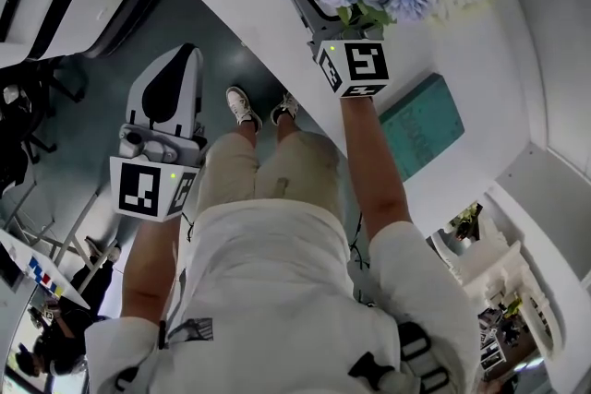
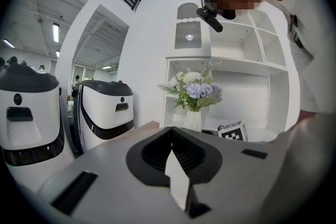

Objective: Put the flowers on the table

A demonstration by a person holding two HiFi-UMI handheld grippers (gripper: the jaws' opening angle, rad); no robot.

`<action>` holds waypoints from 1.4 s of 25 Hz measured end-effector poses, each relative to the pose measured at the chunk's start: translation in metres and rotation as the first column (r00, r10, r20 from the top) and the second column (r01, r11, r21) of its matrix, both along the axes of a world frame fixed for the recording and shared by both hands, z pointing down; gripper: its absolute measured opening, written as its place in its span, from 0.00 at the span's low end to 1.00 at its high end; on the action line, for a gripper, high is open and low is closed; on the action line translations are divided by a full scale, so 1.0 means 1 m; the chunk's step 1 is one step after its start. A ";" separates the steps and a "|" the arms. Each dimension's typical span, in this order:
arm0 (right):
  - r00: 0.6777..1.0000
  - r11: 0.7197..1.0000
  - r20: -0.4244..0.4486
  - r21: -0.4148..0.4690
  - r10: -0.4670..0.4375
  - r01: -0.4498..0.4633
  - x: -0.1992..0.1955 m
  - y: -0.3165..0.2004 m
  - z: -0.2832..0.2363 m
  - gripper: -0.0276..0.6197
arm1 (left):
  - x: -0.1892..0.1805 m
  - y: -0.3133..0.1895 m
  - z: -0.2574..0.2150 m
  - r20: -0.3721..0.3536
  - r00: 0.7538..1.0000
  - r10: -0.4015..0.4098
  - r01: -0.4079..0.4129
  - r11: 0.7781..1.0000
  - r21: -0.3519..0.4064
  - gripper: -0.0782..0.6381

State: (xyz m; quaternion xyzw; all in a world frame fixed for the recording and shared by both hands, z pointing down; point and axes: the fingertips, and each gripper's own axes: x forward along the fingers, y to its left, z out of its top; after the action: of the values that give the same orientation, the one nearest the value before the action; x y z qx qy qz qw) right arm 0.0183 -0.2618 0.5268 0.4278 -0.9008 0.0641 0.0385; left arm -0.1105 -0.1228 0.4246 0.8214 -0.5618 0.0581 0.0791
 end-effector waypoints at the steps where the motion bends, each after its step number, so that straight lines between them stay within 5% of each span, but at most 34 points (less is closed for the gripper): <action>1: 1.000 1.000 -0.004 -0.001 0.001 -0.001 0.001 0.002 -0.001 0.67 | 0.000 0.000 -0.002 -0.002 1.000 0.002 -0.002 1.000 0.003 0.13; 23: 0.977 0.973 -0.146 -0.149 0.154 -0.176 0.048 0.056 -0.008 0.65 | 0.003 -0.009 -0.053 -0.059 0.993 0.101 -0.094 0.989 0.112 0.13; 32: 0.942 0.922 -0.161 -0.207 0.296 -0.326 0.082 0.078 -0.020 0.11 | -0.012 -0.008 -0.086 -0.086 0.988 0.125 -0.109 0.979 0.172 0.13; 35: 0.929 0.907 -0.144 -0.208 0.341 -0.366 0.095 0.079 -0.034 0.06 | -0.016 -0.007 -0.095 -0.093 0.987 0.131 -0.112 0.975 0.191 0.13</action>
State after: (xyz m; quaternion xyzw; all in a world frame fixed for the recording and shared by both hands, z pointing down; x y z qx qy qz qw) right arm 0.1129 -0.1827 0.4927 0.5794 -0.7913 0.1519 0.1227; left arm -0.1269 -0.1300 0.3292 0.8599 -0.5086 -0.0330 0.0282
